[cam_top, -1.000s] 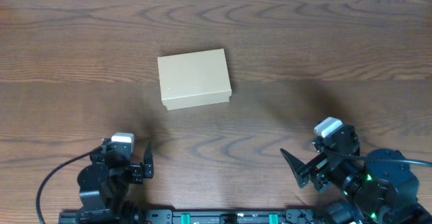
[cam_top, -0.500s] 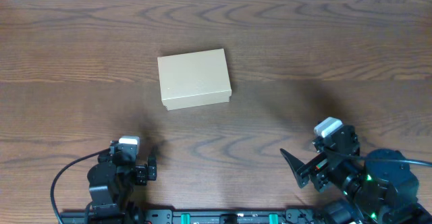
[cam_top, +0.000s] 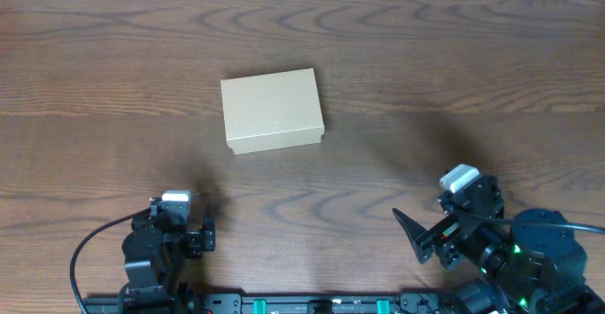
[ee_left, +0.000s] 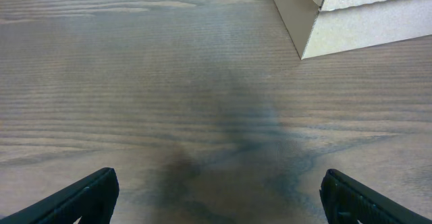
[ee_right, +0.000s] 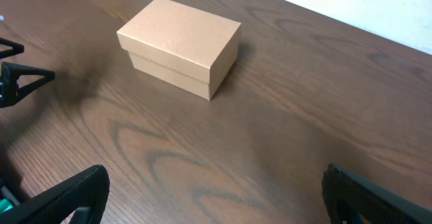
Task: Pack container
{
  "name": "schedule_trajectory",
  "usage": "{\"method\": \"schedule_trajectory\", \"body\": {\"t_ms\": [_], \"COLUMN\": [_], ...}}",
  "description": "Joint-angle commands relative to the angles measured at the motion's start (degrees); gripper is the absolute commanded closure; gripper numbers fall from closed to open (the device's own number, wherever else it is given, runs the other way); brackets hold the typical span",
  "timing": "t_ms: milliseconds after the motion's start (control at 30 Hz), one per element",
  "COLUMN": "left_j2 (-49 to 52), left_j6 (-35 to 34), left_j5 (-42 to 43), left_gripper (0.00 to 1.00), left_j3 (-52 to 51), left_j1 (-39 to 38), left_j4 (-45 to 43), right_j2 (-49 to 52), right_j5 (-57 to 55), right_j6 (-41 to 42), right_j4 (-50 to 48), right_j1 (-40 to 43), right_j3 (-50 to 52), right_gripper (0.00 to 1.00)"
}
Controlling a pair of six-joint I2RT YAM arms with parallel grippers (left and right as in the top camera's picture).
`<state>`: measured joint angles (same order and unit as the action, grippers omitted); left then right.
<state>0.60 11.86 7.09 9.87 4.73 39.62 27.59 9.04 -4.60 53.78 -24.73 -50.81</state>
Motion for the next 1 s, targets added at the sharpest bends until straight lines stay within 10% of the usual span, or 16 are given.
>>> {"method": "schedule_trajectory", "body": {"t_ms": [0, 433, 967], "left_j2": [-0.39, -0.39, -0.39], "left_j6": [0.37, 0.37, 0.37], "left_j5": [-0.7, -0.7, -0.7], "left_gripper": [0.05, 0.05, 0.05], "left_j3": [-0.57, -0.57, -0.57], "left_j1": [0.22, 0.22, 0.22], "left_j4": [0.31, 0.39, 0.39], "right_j2": [-0.17, -3.82, -24.83], "right_j5": [0.22, -8.85, -13.6], "right_j6": [0.72, 4.26, 4.83], "right_j4": [0.04, 2.93, -4.79], "right_j1": [0.76, 3.15, 15.72], "right_j3": [0.35, 2.34, 29.18], "right_gripper": [0.01, 0.01, 0.01]}}
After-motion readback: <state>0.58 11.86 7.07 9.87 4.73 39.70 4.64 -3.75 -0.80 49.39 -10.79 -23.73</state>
